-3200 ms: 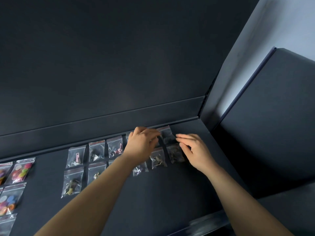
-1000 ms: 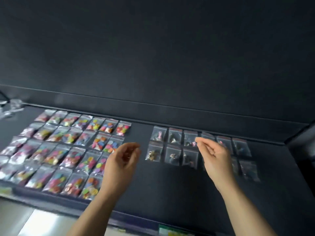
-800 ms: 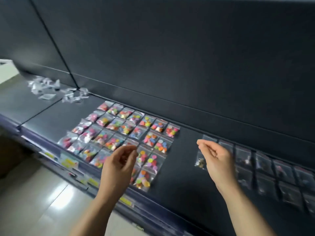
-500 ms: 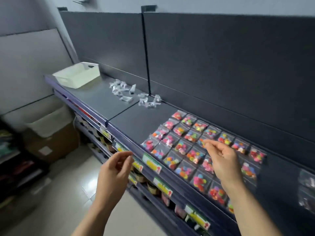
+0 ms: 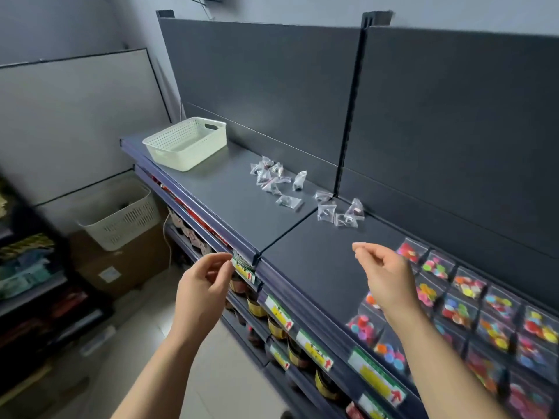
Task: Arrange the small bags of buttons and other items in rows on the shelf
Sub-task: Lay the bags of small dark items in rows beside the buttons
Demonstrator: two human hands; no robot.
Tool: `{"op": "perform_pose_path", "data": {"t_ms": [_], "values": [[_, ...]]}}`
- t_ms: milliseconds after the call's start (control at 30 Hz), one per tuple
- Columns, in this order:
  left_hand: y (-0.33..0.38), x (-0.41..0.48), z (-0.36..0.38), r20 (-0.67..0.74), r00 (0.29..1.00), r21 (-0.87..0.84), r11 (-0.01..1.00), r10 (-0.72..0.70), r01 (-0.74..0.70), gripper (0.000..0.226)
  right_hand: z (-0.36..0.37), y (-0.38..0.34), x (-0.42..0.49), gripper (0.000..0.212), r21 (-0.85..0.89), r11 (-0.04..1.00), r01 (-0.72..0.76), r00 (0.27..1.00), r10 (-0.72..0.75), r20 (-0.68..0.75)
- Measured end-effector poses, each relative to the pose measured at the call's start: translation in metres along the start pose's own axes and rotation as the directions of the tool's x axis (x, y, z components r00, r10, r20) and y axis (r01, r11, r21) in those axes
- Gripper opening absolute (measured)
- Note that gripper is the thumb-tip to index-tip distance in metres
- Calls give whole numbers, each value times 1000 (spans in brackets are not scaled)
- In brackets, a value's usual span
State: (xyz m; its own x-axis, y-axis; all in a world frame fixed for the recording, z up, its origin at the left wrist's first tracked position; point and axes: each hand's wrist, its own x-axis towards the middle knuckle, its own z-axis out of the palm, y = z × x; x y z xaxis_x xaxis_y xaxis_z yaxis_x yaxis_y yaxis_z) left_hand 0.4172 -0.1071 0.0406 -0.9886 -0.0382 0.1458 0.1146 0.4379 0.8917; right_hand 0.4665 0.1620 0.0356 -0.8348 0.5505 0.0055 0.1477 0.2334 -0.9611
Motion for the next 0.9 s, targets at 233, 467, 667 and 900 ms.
{"op": "perform_pose_path", "data": {"t_ms": [233, 467, 667, 900], "values": [[-15, 126, 32, 29, 1000, 40, 999, 0, -1, 12, 69, -4, 100, 14, 27, 999, -18, 1000, 18, -17], [-29, 242, 89, 168, 985, 194, 979, 30, -62, 23, 114, -10, 165, 13, -74, 996, -42, 999, 42, 3], [-45, 323, 144, 398, 912, 366, 893, 102, -260, 47, 147, -7, 198, 13, -164, 984, -69, 998, 67, -21], [-61, 356, 147, 565, 807, 262, 892, 169, -370, 10, 184, 3, 220, 29, -351, 926, -139, 988, 153, 12]]}}
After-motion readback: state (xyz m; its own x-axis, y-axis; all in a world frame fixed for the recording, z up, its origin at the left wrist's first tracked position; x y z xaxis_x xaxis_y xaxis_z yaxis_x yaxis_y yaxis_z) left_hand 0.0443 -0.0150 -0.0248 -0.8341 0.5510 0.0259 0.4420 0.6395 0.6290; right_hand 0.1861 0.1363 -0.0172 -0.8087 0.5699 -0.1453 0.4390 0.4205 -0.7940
